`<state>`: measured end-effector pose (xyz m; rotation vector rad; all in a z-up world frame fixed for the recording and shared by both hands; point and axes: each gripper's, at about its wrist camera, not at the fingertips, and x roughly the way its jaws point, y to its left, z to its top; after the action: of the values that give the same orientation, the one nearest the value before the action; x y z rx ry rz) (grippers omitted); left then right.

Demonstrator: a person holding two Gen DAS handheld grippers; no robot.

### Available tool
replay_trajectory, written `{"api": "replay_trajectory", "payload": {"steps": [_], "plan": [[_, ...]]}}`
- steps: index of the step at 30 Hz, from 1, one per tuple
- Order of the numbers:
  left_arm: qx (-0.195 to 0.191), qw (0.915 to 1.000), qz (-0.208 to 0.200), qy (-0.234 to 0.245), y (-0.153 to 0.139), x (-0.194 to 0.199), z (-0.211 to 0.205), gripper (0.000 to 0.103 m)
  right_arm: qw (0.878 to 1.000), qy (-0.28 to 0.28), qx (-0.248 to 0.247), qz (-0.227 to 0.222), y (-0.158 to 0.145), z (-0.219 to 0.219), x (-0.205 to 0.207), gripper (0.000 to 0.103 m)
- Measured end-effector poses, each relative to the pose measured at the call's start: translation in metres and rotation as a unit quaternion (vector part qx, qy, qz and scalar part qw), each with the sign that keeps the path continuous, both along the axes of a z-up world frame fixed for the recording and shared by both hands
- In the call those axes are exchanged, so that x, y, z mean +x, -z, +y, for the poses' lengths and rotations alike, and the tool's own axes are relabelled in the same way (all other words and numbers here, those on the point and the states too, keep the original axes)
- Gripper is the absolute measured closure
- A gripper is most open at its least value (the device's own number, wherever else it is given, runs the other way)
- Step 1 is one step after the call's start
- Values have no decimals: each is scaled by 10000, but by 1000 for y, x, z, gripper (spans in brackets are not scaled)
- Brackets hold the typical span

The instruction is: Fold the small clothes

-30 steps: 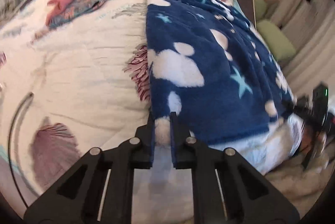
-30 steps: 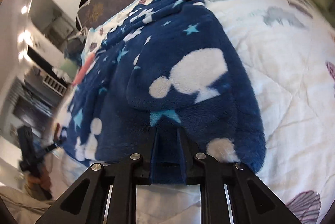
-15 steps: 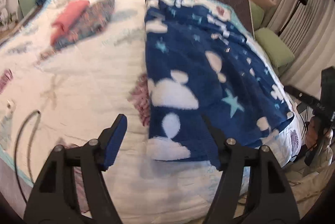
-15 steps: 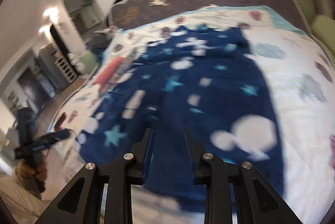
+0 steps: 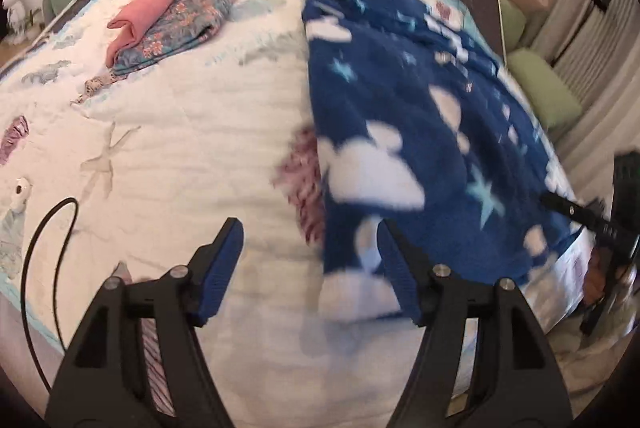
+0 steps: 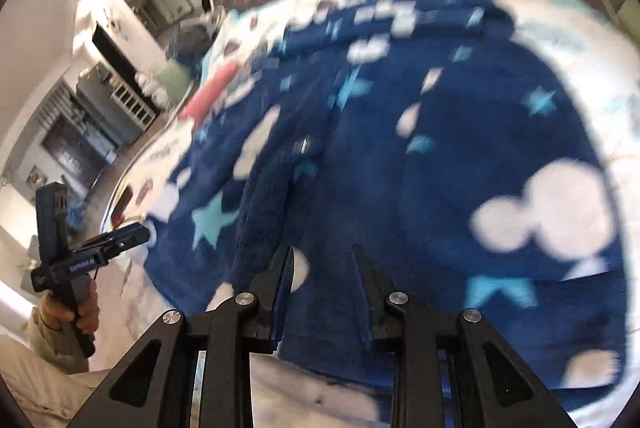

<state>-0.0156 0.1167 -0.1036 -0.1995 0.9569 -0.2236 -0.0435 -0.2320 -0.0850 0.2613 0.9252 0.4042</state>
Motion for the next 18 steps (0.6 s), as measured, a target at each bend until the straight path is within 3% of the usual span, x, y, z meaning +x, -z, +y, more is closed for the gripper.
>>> {"api": "replay_trajectory", "payload": {"steps": [6, 10, 13, 15, 18], "plan": [[-8, 9999, 95, -43, 2, 7, 2, 33, 9984, 326, -277, -378, -23, -28, -10, 60], [116, 9998, 164, 11, 8, 7, 2, 33, 9954, 806, -441, -278, -21, -58, -10, 58], [13, 9997, 240, -18, 9, 13, 2, 33, 9911, 1313, -167, -163, -19, -87, -12, 58], [-20, 9997, 233, 28, 7, 15, -2, 33, 9903, 1382, -47, -159, -21, -95, -13, 58], [119, 9993, 269, 228, 8, 12, -10, 33, 9915, 1227, -393, -191, -23, -95, -19, 54]]}}
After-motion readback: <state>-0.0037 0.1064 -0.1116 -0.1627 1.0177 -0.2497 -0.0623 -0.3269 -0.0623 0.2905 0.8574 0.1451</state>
